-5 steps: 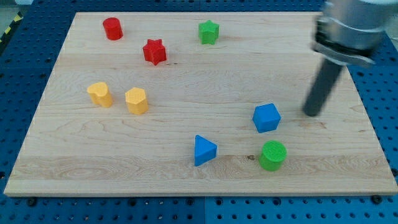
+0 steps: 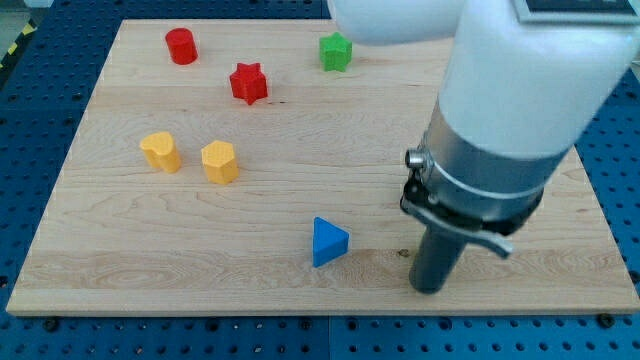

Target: Move the green circle towards the top right

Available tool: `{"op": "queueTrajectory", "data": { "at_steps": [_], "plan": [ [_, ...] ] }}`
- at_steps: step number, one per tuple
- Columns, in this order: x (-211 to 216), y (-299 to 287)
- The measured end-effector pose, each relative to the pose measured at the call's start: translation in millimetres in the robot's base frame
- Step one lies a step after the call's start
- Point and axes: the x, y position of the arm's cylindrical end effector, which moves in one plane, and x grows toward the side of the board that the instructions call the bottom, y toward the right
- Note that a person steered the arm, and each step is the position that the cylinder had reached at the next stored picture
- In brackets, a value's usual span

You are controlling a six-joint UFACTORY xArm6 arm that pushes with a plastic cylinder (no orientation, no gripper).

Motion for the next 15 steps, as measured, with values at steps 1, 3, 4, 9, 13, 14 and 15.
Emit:
{"op": "queueTrajectory", "data": {
  "at_steps": [1, 3, 4, 9, 13, 14, 15],
  "plan": [
    [-39, 47],
    [-39, 83],
    [-44, 58],
    [-123, 80],
    [-164, 60],
    [-170, 20],
    [-198, 26]
  ]
}}
